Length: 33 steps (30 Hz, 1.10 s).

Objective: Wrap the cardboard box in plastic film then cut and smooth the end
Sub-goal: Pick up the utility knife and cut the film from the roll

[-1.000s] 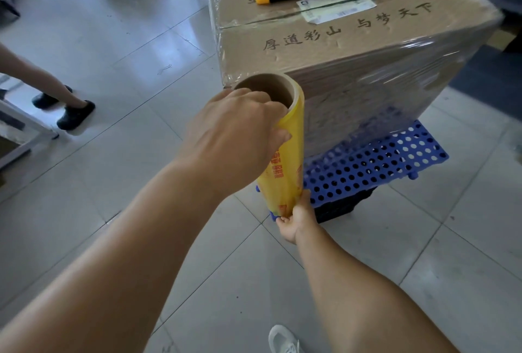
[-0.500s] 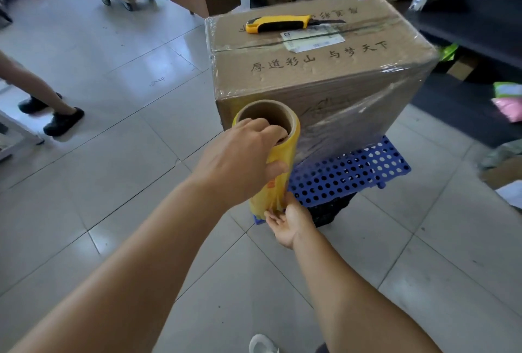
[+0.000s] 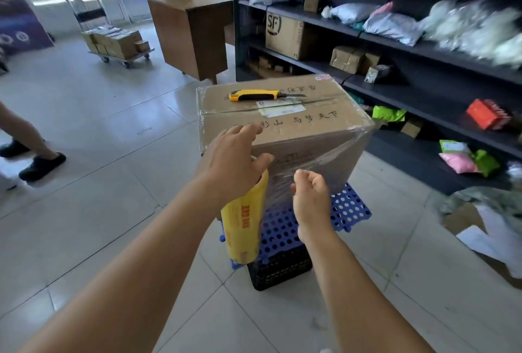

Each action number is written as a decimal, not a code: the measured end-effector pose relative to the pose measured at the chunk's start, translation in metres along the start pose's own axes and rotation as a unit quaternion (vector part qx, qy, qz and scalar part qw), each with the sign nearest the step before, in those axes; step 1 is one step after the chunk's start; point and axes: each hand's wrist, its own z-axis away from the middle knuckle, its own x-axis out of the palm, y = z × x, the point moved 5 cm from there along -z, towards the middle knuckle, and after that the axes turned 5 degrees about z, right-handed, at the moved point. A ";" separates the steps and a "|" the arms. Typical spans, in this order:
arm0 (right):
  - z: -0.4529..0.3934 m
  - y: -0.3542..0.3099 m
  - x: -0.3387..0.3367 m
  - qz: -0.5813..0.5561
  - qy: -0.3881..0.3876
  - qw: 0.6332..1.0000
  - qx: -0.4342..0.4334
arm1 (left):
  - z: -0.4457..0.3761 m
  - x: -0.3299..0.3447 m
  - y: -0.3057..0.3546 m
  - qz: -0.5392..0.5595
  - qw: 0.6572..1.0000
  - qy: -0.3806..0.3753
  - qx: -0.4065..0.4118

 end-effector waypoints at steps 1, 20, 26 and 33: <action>-0.004 -0.013 -0.001 0.009 -0.006 1.000 -0.027 | -0.004 -0.001 0.002 0.002 1.000 -0.001 -0.004; -0.238 -0.116 0.078 0.338 -0.194 0.893 -0.226 | -0.175 0.034 -0.014 -0.094 0.983 0.008 -0.156; -0.286 -0.108 0.146 0.551 -0.258 0.735 -0.299 | -0.191 0.031 -0.038 -0.098 0.967 0.003 -0.233; -0.301 -0.103 0.155 0.579 -0.204 0.704 -0.358 | -0.179 0.032 -0.047 -0.100 0.956 0.012 -0.274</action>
